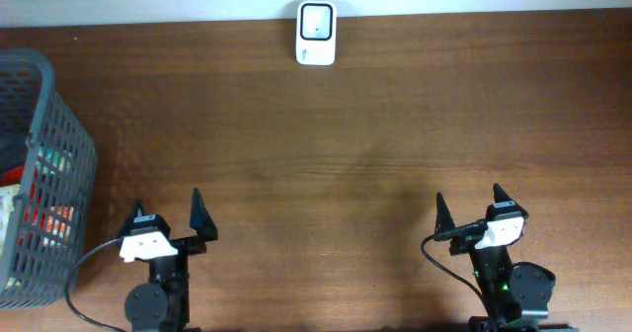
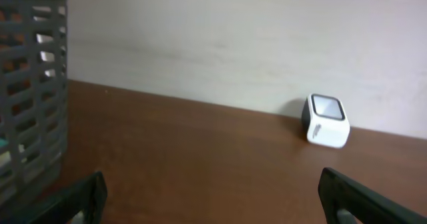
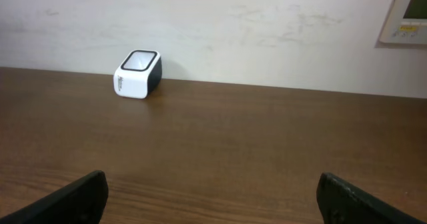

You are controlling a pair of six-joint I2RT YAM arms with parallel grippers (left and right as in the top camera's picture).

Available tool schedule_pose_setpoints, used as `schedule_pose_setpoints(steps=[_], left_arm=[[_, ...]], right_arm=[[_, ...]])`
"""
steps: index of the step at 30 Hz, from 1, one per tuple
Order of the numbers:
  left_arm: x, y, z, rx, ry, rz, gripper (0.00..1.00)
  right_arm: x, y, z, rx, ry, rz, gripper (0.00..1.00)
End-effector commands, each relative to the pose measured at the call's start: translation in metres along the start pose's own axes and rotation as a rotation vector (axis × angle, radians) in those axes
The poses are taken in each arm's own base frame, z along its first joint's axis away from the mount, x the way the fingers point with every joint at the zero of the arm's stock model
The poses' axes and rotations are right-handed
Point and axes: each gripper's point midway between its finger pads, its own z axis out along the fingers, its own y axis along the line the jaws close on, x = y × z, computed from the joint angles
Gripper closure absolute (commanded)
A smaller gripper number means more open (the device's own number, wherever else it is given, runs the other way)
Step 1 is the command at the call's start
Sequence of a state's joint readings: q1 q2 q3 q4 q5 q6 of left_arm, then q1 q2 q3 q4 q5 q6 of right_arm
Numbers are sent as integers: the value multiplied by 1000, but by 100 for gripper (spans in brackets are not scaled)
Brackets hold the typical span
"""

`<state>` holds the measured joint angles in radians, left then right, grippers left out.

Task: Scan the item barcode
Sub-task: 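Raise the left arm and swing it over the grey basket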

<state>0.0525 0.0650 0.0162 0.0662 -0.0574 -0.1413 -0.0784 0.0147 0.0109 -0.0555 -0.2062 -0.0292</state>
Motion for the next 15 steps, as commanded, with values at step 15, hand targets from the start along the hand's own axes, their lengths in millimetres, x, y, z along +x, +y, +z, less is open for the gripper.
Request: schedule_pose_setpoints(steps=[15], left_arm=[[-106, -72, 38, 314, 41, 89, 1]], right_arm=[[2, 0, 0, 2, 2, 4, 1]])
